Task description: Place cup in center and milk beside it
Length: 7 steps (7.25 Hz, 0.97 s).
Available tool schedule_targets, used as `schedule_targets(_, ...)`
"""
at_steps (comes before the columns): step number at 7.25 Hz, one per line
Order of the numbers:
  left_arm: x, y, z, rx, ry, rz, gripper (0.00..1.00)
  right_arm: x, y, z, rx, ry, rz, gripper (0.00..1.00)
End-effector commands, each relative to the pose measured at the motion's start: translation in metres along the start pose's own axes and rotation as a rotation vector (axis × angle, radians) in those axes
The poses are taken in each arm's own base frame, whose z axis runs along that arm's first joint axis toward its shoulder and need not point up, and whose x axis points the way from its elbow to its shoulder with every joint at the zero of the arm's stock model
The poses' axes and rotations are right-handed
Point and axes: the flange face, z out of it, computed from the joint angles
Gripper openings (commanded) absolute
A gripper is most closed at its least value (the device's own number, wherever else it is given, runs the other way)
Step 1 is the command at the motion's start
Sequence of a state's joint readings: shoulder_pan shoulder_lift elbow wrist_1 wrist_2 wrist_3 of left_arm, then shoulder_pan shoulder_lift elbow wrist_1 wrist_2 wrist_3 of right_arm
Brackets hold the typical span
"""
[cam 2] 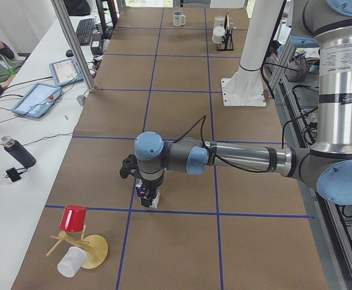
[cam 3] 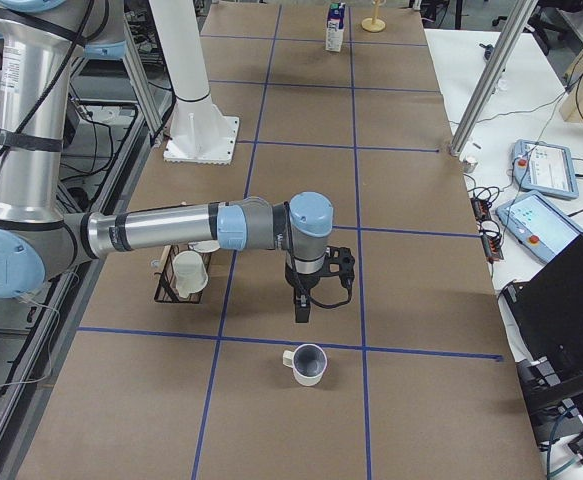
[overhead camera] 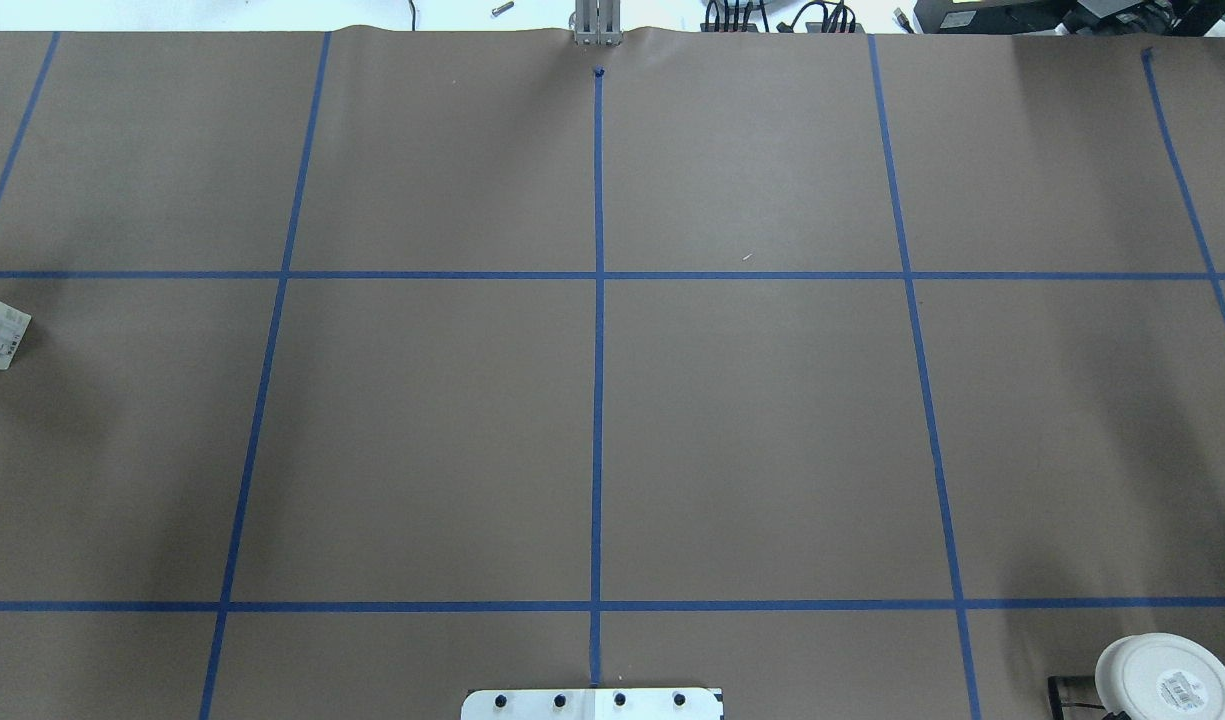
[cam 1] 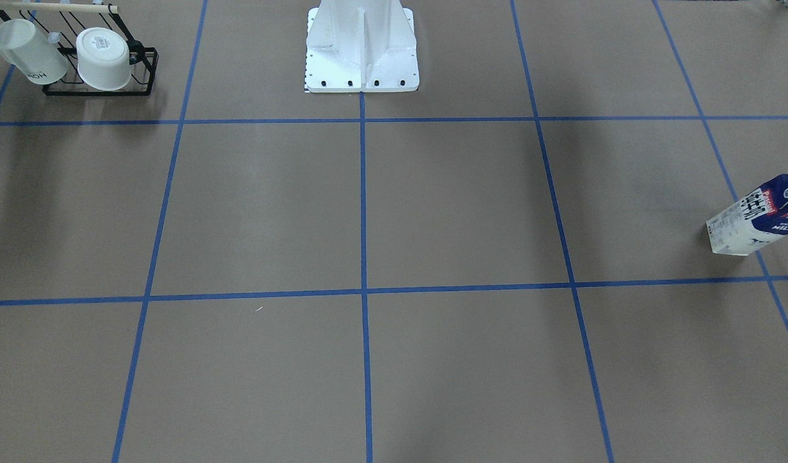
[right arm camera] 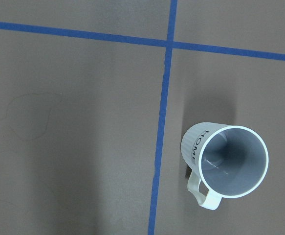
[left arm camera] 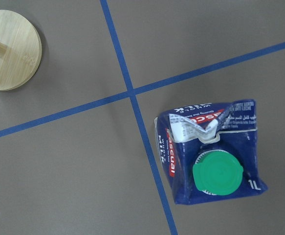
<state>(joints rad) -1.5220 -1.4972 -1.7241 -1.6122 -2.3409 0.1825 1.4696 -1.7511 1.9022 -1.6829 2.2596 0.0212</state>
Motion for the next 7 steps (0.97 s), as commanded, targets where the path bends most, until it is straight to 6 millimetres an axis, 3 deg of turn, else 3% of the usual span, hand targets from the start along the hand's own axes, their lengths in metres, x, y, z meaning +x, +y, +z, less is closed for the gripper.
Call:
schedule_targets(1, 0.003, -0.001, -0.003, 0.006, 0.002, 0.007, 0.99, 0.0, 0.0, 0.0, 0.001, 0.0, 0.0, 1.0)
schedule_targets(3, 0.013, -0.005, -0.014, 0.028, -0.002, 0.029, 0.99, -0.002, -0.002, -0.002, 0.004, 0.0, 0.0, 1.0)
schedule_targets(5, 0.025, -0.012, -0.028, 0.056, -0.012, 0.057, 0.99, -0.016, -0.007, -0.019, 0.041, -0.002, -0.039, 1.0)
schedule_targets(7, 0.04, -0.026, -0.046, 0.095, -0.016, 0.086, 0.99, -0.042, -0.042, -0.049, 0.126, -0.002, -0.099, 1.0)
